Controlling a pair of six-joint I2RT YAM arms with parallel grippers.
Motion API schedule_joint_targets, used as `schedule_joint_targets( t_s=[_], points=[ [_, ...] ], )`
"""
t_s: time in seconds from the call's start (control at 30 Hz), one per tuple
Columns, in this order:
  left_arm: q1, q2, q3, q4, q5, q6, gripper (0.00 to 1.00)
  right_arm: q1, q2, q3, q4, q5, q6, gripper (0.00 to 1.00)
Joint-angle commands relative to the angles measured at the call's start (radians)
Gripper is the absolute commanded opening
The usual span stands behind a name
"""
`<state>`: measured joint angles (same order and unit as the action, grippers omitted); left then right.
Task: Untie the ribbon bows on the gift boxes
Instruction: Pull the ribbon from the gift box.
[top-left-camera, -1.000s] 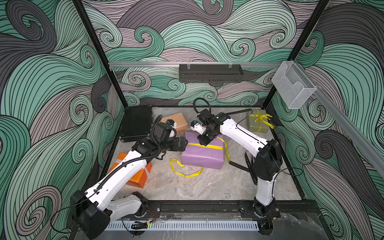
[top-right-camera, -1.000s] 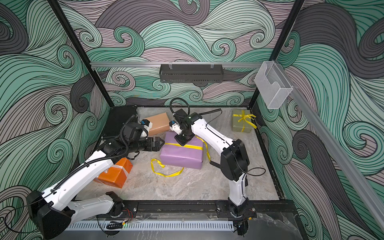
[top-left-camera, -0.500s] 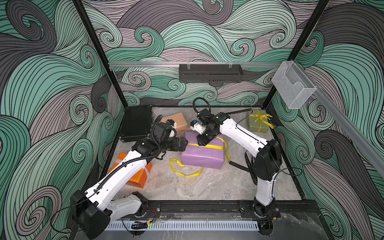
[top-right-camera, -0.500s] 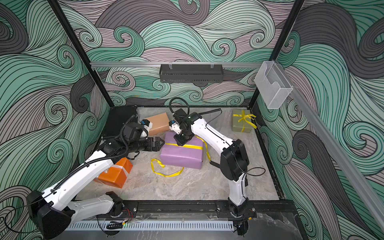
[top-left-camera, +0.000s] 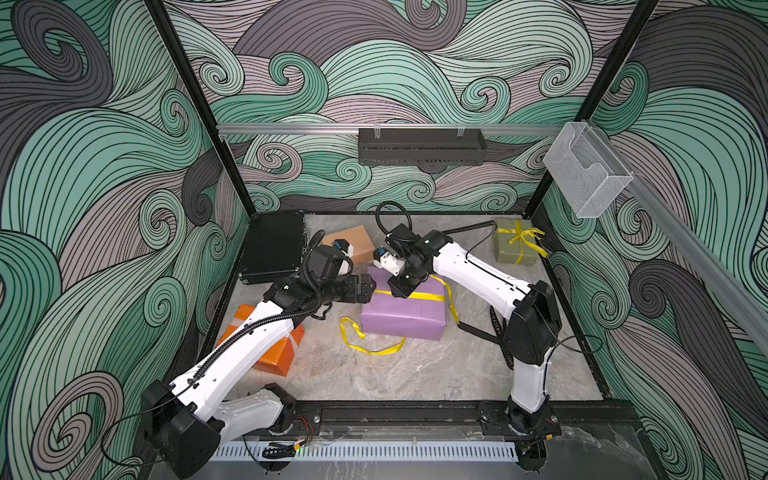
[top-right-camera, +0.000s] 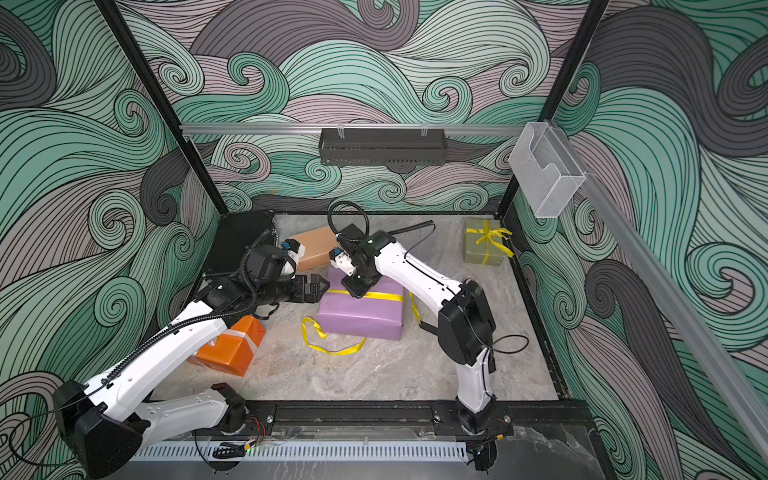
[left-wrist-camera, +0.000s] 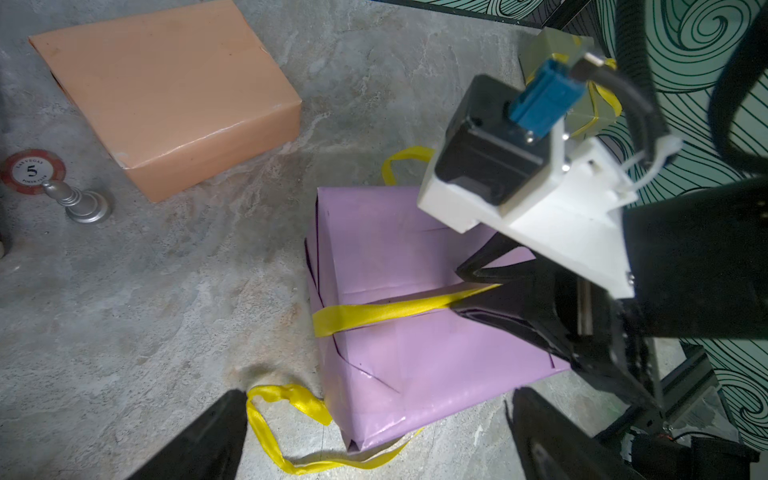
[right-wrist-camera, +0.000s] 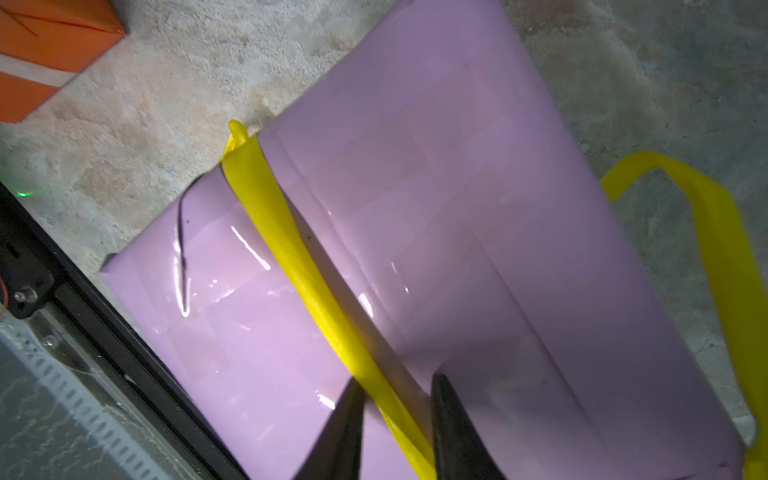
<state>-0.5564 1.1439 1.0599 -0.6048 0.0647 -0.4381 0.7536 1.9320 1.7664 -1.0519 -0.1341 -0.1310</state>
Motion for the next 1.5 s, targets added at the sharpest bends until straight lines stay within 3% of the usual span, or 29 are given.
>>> schedule_joint_targets(
  t_s=[0.0,0.3,1.17,1.47],
  points=[
    [0.016,0.013,0.003,0.016,0.015,-0.010,0.99,0.008,-0.015,-0.034,-0.033,0.046,-0.009,0.19],
    [0.016,0.014,0.002,0.016,0.017,-0.008,0.99,0.012,-0.077,-0.072,0.038,0.070,0.000,0.00],
    [0.018,0.014,0.002,0.018,0.044,-0.004,0.99,-0.014,-0.206,-0.017,0.198,0.073,0.118,0.00],
    [0.016,0.076,0.005,0.028,0.158,0.002,0.82,-0.036,-0.218,0.047,0.200,0.054,0.150,0.00]
  ],
)
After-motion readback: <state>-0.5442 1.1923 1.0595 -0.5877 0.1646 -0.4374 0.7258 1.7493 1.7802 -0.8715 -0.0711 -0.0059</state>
